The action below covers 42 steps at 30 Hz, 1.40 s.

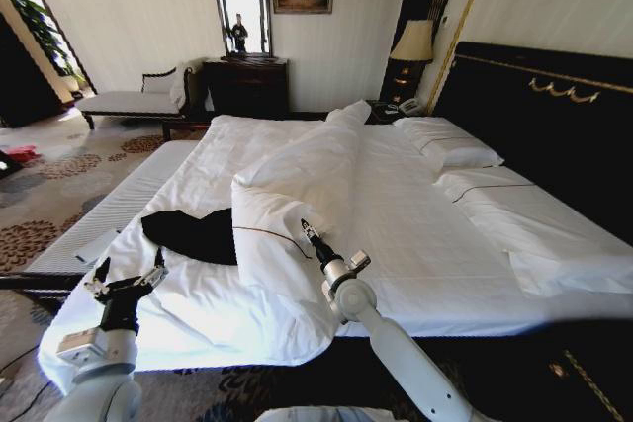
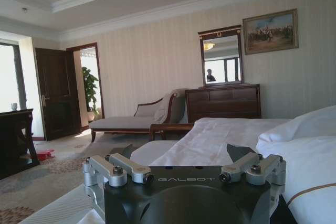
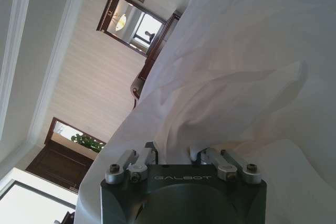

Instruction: Fold the clothes on the bed.

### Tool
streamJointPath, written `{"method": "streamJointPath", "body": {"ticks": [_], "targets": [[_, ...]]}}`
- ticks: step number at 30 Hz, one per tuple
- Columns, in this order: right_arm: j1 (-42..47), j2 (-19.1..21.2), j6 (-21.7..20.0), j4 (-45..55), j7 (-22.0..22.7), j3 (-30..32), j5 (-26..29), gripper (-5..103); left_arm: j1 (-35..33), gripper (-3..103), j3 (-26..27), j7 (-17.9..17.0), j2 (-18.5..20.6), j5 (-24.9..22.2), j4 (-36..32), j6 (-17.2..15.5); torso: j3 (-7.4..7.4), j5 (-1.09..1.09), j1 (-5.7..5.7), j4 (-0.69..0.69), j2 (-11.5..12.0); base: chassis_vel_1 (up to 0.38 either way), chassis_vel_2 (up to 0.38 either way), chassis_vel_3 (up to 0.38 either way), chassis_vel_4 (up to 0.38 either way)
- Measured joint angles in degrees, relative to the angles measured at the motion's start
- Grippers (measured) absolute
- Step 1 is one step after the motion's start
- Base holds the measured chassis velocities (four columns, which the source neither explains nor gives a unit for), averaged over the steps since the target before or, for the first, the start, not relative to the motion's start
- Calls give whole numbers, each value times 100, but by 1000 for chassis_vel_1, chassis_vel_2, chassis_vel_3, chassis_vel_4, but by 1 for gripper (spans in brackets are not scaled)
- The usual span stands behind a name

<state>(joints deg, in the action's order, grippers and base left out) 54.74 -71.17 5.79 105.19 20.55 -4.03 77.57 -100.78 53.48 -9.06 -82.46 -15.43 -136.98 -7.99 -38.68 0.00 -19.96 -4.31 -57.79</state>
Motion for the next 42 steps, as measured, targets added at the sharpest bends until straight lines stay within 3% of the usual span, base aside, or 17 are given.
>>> {"method": "streamJointPath", "body": {"ticks": [2,6,10,19,28,42], "targets": [[12,-1,5,1,-8,4,-34,35,4,100,-9,-2,-8,0,2,1,0,0,0,0,0,0,0,0,0],[110,-12,218,52,-253,156,9,14,39,100,-56,-4,-28,15,18,4,0,0,0,0,0,0,0,0,0],[237,-92,474,144,-517,361,136,2,82,100,-61,-12,-47,17,50,6,0,0,0,0,0,0,0,0,0],[561,-265,901,562,-710,975,199,1,134,100,-81,-18,-13,-18,72,8,0,0,0,1,0,0,0,0,0],[1557,-266,1521,1516,-482,1974,-111,1,252,100,-170,-22,60,-66,121,2,1,0,0,0,0,0,0,0,0],[3288,-527,1748,3104,-112,3813,-326,1,679,100,-317,-51,351,-418,250,-65,0,0,0,1,0,0,0,0,0]]}}
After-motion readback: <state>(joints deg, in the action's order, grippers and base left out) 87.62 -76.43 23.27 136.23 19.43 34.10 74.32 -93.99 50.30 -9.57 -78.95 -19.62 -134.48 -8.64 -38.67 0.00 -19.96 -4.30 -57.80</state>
